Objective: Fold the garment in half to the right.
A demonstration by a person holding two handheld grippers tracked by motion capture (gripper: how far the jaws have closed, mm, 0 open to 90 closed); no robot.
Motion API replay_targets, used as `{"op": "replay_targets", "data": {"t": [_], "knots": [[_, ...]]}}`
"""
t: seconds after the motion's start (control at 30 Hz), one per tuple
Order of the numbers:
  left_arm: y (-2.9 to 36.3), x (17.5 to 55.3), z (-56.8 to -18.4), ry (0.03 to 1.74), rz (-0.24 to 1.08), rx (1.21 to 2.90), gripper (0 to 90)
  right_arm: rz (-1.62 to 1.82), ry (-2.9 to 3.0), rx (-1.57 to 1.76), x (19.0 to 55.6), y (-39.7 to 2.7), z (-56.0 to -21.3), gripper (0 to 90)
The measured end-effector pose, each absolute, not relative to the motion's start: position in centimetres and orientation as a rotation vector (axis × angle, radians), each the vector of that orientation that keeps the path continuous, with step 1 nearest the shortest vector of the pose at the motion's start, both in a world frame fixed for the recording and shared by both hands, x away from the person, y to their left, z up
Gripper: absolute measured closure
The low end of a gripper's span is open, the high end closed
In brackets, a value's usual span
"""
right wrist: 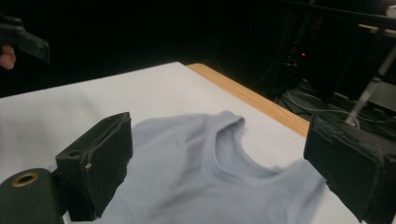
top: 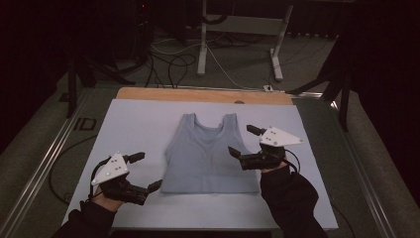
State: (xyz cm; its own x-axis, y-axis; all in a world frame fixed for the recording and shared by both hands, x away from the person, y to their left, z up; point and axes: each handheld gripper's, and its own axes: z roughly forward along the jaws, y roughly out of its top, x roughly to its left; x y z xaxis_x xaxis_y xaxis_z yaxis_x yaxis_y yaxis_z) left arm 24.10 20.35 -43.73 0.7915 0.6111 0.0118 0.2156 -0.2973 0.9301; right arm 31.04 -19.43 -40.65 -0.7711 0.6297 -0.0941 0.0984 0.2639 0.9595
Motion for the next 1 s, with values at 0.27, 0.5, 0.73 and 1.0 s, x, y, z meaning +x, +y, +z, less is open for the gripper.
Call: {"op": "replay_targets", "data": {"t": [0.27, 0.5, 0.73, 1.0], "knots": [[19.1, 24.9, -44.2, 0.675, 0.396, 1.94, 0.0, 1.526, 2.121, 0.63, 33.0, -16.8, -40.7, 8.0], [18.0, 25.8, -46.3, 0.72, 0.332, 1.952, 0.0, 1.528, 2.151, 0.624, 34.8, -14.8, -40.6, 8.0], [17.6, 26.8, -48.1, 0.764, 0.322, 2.008, 0.0, 1.528, 2.171, 0.618, 35.3, -13.7, -41.3, 8.0], [17.3, 27.7, -50.0, 0.822, 0.228, 2.074, 0.0, 1.517, 2.201, 0.613, 35.9, -12.6, -42.4, 8.0]]}}
